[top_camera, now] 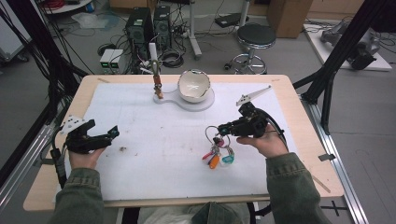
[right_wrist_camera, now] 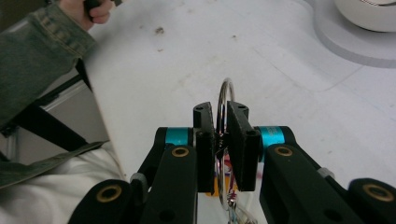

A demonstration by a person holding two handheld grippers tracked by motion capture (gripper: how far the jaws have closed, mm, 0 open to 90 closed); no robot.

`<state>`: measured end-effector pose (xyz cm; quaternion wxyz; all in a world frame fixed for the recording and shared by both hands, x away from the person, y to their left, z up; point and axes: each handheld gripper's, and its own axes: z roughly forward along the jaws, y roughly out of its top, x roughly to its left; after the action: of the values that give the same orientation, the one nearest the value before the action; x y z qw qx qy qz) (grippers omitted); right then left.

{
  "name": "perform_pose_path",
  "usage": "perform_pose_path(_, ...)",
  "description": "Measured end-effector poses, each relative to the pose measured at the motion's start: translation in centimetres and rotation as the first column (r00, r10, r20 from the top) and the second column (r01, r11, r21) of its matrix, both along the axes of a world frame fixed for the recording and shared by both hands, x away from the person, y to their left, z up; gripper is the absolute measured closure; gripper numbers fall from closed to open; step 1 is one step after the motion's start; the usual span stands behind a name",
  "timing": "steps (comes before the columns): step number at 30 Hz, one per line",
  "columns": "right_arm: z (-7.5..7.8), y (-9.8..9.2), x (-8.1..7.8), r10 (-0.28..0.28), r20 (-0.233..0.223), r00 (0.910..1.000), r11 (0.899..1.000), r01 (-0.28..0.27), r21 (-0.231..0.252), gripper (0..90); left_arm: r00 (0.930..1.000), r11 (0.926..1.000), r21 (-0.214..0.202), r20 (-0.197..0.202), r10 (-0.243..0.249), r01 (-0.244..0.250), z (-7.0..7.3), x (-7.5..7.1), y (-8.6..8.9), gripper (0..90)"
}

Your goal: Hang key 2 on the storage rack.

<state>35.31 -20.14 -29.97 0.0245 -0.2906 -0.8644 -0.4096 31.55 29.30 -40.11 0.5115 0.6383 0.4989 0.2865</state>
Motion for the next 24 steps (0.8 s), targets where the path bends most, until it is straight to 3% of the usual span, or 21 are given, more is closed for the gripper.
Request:
perform_pose_path(7,1.3,0.4,0.1,0.007,0.016,0.9998,0.999,-0.007,0.038,81.9,1.0000,1.0000,-0.005,0.004,-0.001,0.001,0.0,0.0,0.0,1.7)
perform_pose_path(24,3.2,2.3,0.9,0.025,0.031,0.9992,0.997,-0.027,0.067,81.9,0.9989,0.9988,-0.020,0.017,-0.044,0.044,0.5,0.0,-0.8,1.7)
